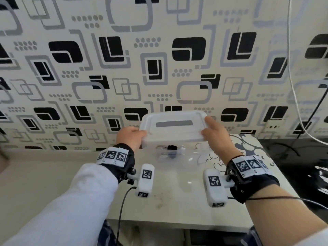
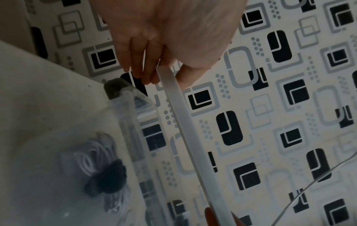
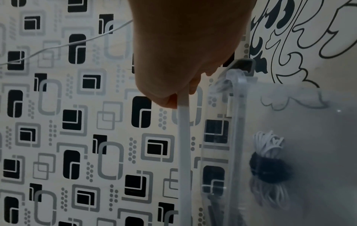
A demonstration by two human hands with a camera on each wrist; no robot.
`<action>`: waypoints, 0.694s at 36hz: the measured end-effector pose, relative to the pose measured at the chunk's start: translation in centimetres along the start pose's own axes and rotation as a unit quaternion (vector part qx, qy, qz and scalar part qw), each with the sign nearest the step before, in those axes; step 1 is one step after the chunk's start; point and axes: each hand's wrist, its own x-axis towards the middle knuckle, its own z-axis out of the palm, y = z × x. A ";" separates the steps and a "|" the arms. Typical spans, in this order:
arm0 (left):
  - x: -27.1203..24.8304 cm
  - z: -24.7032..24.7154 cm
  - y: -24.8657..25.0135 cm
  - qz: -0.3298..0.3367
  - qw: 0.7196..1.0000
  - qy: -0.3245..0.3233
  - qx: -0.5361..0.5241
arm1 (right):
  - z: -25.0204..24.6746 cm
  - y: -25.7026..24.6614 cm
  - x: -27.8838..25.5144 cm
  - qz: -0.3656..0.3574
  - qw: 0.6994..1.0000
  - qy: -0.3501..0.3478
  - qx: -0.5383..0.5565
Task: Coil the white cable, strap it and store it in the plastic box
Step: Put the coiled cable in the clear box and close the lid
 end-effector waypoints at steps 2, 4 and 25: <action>0.3 0.1 -0.7 0.008 1.000 -0.004 0.028 | 0.4 0.1 0.0 0.010 1.000 -0.001 -0.019; 0.5 0.3 -1.0 0.017 0.998 -0.012 0.051 | 0.5 0.3 0.1 0.015 0.999 0.002 -0.031; 0.9 1.4 -1.9 0.065 0.975 -0.037 0.208 | 0.6 1.7 -0.2 0.060 0.988 -0.023 -0.140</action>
